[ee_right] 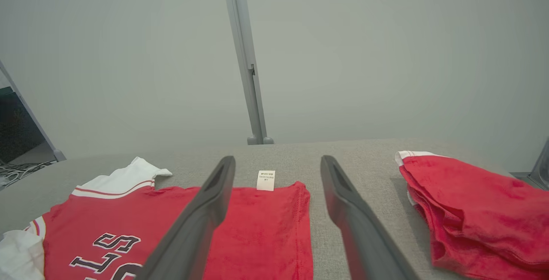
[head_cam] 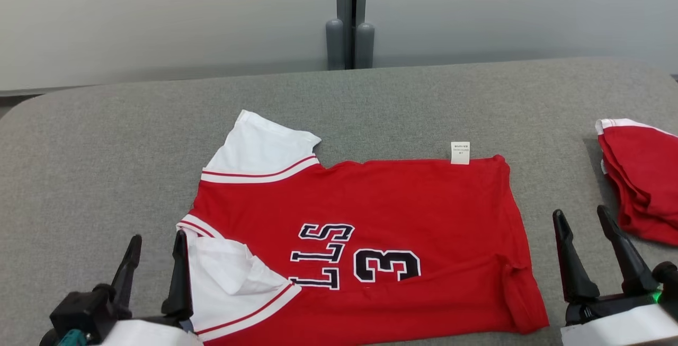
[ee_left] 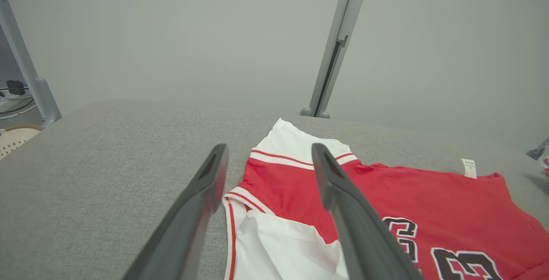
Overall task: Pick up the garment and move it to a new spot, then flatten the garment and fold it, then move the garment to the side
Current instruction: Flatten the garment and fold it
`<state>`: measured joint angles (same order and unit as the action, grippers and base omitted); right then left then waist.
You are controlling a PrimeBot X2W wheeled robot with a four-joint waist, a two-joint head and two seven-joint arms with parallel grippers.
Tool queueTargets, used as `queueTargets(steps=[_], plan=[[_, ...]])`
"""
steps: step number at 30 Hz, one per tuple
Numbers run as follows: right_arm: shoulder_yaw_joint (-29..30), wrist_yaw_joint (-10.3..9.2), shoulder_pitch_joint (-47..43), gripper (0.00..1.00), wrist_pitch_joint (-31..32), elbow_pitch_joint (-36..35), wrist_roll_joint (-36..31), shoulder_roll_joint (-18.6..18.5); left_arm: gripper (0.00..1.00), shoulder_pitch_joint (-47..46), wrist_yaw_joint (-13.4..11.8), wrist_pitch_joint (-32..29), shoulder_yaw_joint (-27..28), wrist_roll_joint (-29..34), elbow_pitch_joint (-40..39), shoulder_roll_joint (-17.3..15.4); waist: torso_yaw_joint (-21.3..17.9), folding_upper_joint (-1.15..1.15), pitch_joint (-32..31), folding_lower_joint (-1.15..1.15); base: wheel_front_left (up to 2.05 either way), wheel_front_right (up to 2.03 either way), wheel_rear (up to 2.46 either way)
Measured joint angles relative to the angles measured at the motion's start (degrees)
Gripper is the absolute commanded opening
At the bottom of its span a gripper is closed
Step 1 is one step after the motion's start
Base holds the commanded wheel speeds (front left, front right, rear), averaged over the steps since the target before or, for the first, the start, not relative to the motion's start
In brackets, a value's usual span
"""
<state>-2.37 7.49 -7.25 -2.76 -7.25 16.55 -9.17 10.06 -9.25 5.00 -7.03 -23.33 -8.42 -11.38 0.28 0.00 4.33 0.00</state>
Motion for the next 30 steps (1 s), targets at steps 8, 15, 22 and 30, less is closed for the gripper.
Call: queueTargets(steps=[8,15,22,30], plan=[[-0.4,0.00,4.8,1.00,-1.0,-0.6,0.0,0.7,1.00,-16.3,5.3,-0.5,-2.9,-1.8,9.6,1.1,-0.8,0.00,6.9,0.00,0.00,0.00,0.00],[-2.2,0.01,10.0,1.00,-2.7,1.1,0.0,1.8,1.00,-39.2,12.8,-3.3,-5.7,-3.7,32.3,1.6,-3.5,0.00,14.8,0.00,0.00,0.00,0.00],[-3.4,0.01,12.5,1.00,-4.4,3.0,0.6,2.5,1.00,-53.9,14.8,-5.8,-7.2,-3.4,50.1,-0.2,-6.9,0.00,19.4,0.00,0.00,0.00,0.00],[-4.1,0.00,14.5,1.00,-6.1,5.9,1.8,3.1,0.67,-63.2,15.6,-9.7,-9.1,-2.3,65.5,-1.9,-9.4,0.00,21.9,0.00,0.00,0.00,0.00]])
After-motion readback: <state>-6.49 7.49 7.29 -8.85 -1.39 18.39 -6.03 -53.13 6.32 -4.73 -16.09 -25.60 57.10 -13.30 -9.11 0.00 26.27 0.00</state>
